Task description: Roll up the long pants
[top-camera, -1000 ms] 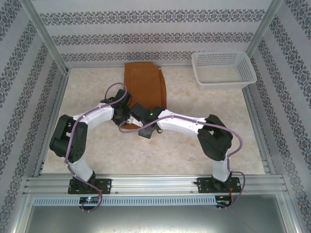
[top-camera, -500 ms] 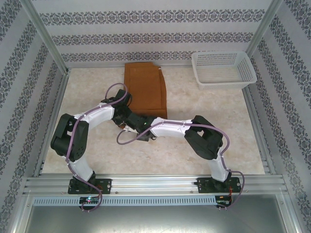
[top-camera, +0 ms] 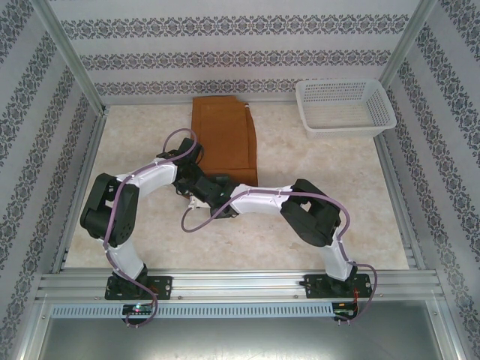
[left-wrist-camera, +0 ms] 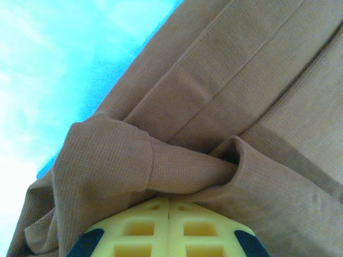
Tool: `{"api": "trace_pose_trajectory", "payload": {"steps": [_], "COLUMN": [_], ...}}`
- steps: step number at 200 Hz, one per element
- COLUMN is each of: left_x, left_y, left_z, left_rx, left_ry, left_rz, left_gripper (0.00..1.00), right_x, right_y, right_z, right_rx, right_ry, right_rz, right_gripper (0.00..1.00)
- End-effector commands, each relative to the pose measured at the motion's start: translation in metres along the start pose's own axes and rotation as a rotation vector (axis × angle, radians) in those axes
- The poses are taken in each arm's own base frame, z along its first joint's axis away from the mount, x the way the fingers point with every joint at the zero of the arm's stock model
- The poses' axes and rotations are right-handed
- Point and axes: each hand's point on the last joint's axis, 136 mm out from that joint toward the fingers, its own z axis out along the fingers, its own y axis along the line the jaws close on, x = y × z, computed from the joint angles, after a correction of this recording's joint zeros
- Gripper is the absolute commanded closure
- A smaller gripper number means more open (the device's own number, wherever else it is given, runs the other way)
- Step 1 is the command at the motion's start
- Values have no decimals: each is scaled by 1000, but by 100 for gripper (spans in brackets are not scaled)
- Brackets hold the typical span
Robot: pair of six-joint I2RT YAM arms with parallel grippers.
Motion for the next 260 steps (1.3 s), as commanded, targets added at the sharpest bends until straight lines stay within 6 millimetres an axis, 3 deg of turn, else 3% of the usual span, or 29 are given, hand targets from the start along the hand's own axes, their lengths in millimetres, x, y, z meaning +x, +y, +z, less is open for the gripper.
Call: {"api": "trace_pose_trajectory", "payload": {"steps": [1, 91, 143, 196, 260], "left_x": [0, 0, 2, 5, 4], "left_y": [2, -2, -6, -6, -4], "left_z": [11, 16, 19, 16, -3], "left_rx": [-7, -9, -3, 9, 34], "left_ry": [26, 43, 66, 74, 48], "left_rz": [-4, -10, -15, -22, -23], "left_gripper": [100, 100, 100, 100, 100], "right_x": [-8, 9, 8, 7, 7], "right_y": [-77, -154, -166, -186, -190], "right_z": [50, 70, 72, 48, 30], "right_rx": [295, 349, 381, 435, 463], "right_ry": [-56, -50, -44, -50, -47], "right_rz": [213, 388, 431, 452, 462], "right_gripper": [3, 3, 5, 5, 5]}}
